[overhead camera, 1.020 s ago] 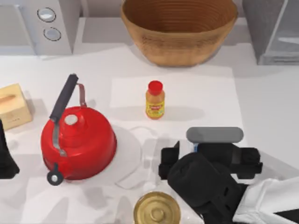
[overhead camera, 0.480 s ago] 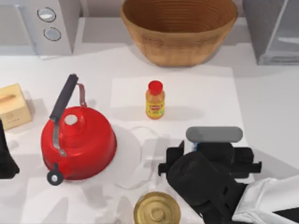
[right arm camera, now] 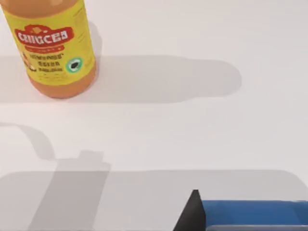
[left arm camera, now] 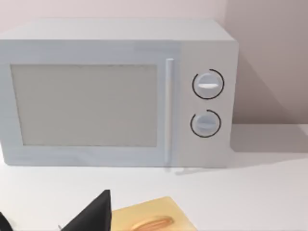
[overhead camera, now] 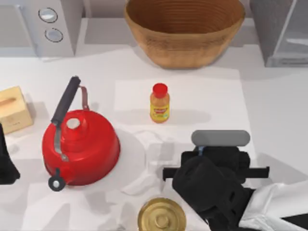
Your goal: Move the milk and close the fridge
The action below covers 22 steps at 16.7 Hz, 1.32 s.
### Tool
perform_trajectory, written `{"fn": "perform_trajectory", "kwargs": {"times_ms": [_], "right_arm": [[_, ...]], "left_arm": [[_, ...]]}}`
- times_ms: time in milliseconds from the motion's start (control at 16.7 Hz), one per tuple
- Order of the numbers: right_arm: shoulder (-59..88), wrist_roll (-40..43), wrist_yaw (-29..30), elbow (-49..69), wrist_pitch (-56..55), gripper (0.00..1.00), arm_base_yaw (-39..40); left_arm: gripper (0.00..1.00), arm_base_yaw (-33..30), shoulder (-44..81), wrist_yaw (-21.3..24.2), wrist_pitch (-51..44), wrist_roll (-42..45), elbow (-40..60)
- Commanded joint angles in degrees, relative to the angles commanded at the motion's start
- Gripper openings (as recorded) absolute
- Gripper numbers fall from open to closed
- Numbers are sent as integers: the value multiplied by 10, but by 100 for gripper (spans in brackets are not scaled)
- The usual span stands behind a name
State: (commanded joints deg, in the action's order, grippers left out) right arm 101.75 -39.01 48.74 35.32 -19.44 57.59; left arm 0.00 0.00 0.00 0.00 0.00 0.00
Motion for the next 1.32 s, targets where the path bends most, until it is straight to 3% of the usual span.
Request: {"fn": "perform_trajectory", "kwargs": {"times_ms": [600, 960, 1320], "right_arm": [[-3, 0, -1, 2, 2, 0, 1], [-58, 0, -1, 21, 80, 0, 0], [-64, 7, -8, 22, 79, 0, -7]], "left_arm": [[100, 0, 0, 0, 0, 0, 0], [100, 0, 0, 0, 0, 0, 0], [100, 0, 0, 0, 0, 0, 0]]}}
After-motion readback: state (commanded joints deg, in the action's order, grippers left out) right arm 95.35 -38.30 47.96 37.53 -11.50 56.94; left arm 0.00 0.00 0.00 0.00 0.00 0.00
